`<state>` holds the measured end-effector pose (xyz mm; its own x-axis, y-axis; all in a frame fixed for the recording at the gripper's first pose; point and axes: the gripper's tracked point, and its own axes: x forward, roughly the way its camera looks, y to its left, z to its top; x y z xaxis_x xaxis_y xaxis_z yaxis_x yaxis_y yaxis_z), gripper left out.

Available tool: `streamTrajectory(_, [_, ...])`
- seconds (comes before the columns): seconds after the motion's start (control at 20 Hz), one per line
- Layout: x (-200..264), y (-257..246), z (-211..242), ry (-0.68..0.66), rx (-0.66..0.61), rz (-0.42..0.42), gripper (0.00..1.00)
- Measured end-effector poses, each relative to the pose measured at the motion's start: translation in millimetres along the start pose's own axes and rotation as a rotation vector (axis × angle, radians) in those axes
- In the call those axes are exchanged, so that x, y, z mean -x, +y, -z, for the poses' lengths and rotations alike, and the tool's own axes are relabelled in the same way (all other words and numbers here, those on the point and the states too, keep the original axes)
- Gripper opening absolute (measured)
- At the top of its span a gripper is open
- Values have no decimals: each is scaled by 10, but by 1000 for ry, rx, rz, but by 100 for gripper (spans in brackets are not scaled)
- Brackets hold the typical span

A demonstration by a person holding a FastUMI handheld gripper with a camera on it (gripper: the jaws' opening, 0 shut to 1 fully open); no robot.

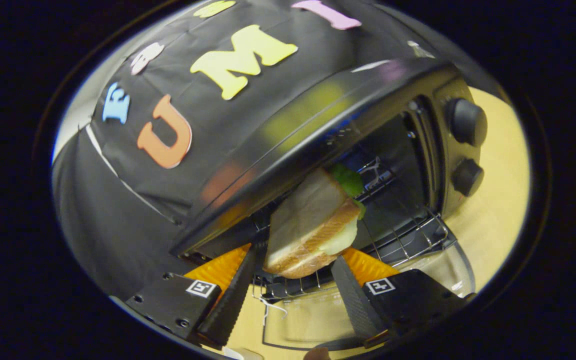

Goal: Open the toaster oven, put the food inside, and close the toaster oven door.

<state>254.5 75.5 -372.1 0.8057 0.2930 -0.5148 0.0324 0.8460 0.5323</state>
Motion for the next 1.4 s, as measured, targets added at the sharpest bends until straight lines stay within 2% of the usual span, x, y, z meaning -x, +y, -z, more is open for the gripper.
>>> streamTrajectory(0.2, [90, -2, 157, 96, 249, 102, 95])
streamTrajectory(0.4, [262, 0, 271, 186, 422, 169, 96])
streamTrajectory(0.65, [595, 99, 282, 203, 452, 167, 96])
streamTrajectory(1.0, [1383, 237, 106, 91, 486, 187, 97])
streamTrajectory(1.15, [1657, 288, 267, 90, 526, 187, 97])
streamTrajectory(1.4, [1798, 82, 595, 123, 524, 202, 97])
